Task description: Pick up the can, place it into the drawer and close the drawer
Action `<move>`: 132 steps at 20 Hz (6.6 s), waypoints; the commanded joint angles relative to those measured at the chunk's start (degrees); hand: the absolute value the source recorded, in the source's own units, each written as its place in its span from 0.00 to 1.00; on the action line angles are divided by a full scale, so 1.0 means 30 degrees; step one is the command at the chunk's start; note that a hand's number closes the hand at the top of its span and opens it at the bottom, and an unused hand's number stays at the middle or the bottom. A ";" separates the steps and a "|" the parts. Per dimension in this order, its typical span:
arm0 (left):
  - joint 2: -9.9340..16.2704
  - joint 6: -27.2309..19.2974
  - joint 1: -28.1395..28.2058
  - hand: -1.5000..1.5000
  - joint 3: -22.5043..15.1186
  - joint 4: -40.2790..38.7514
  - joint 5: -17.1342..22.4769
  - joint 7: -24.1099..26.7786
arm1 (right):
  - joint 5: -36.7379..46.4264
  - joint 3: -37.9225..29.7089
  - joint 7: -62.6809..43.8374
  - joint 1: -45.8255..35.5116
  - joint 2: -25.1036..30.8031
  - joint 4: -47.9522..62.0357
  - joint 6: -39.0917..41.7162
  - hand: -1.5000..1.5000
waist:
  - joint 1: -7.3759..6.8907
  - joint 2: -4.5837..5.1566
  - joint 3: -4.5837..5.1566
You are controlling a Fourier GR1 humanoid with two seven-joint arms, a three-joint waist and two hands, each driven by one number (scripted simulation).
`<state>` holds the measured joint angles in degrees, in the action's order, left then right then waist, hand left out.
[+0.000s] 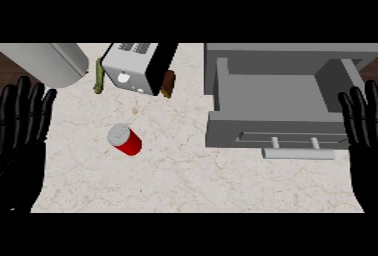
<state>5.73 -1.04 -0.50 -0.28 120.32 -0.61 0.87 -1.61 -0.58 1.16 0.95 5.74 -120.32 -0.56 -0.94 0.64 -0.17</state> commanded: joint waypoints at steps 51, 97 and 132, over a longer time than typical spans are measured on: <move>-0.0762 0.1781 0.1498 0.00 0.2036 -1.3323 -0.0235 0.3390 | -0.2126 -0.4350 -0.3923 0.3477 0.0084 -0.1448 0.1538 0.00 | 0.0390 -0.0218 0.0060; 0.0796 0.4886 -1.1240 1.00 0.4417 -3.4751 -0.0046 1.3034 | -0.0564 -0.4824 -0.5116 0.1616 -0.0603 -0.2131 0.1819 0.00 | 0.0553 -0.0137 0.0073; -0.1908 -0.3478 -1.6287 1.00 -0.0720 -2.2556 0.4288 0.0666 | 0.0141 -0.5002 -0.4985 0.2213 -0.1252 -0.2793 0.1696 0.00 | 0.0493 -0.0246 0.0051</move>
<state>0.10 -7.86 -46.87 1.93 49.45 8.77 6.86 -4.31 -18.16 -15.87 6.94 4.51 -129.53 5.41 0.12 -0.32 -0.03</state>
